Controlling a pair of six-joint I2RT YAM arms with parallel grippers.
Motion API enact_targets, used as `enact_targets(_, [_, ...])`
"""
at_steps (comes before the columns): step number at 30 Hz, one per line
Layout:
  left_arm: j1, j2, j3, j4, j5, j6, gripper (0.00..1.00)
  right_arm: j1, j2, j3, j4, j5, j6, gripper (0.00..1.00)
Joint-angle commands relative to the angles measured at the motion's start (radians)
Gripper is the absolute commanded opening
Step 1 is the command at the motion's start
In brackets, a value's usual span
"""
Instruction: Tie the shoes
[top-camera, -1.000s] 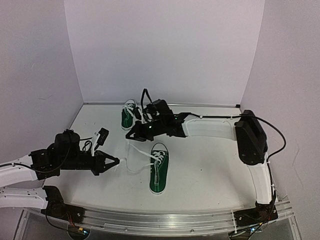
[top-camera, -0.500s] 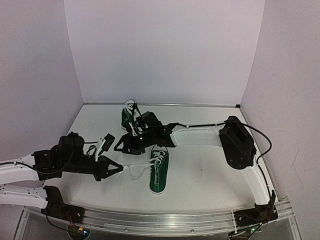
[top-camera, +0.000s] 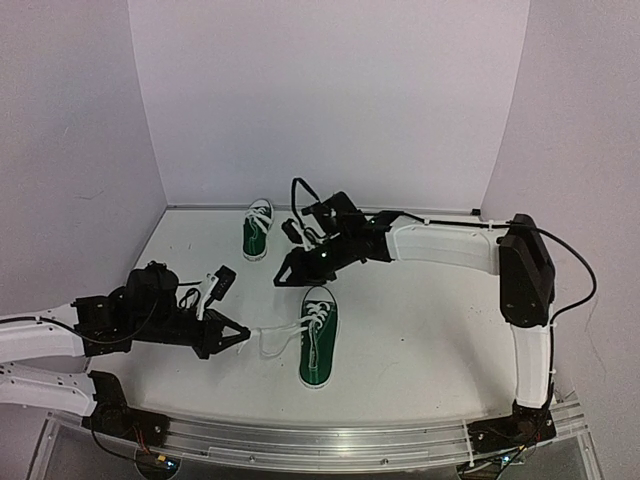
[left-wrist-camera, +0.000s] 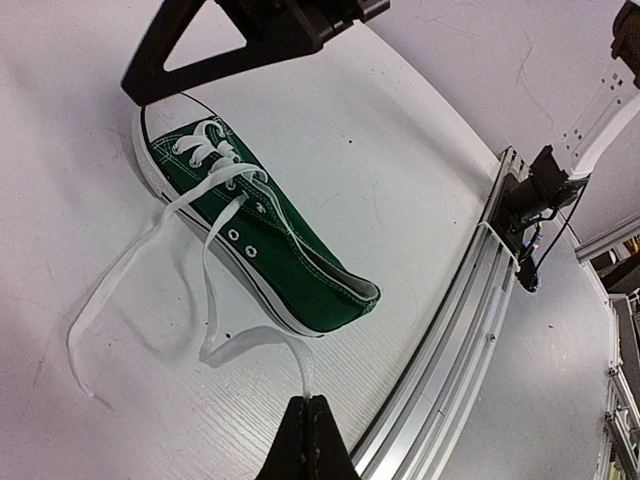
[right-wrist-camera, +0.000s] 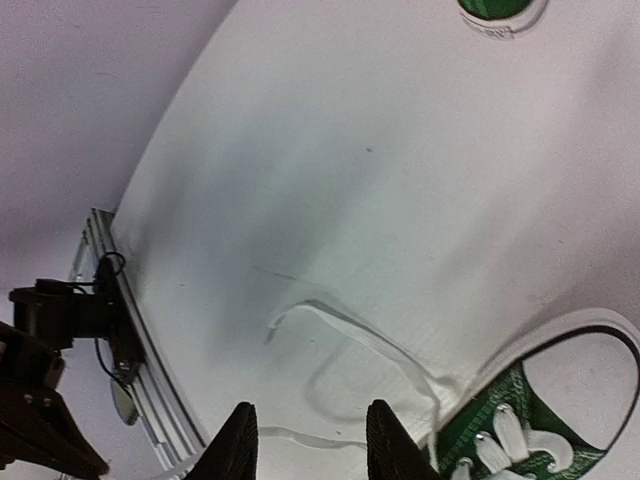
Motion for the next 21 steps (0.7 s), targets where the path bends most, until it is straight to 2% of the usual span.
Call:
enact_targets(1, [-0.005, 0.046, 0.066, 0.068, -0.032, 0.008, 0.00, 0.010, 0.014, 0.033, -0.238, 0.094, -0.198, 0.33])
enact_targets(10, [-0.005, 0.078, 0.087, 0.066, -0.085, 0.009, 0.00, 0.010, 0.060, 0.073, -0.350, 0.122, -0.304, 0.29])
enact_targets(17, [-0.004, 0.087, 0.093, 0.077, -0.131, -0.008, 0.00, 0.010, 0.090, 0.073, -0.374, 0.158, -0.333, 0.28])
enact_targets(21, [-0.004, 0.105, 0.102, 0.076, -0.133, -0.001, 0.00, 0.010, 0.087, 0.072, -0.376, 0.159, -0.342, 0.23])
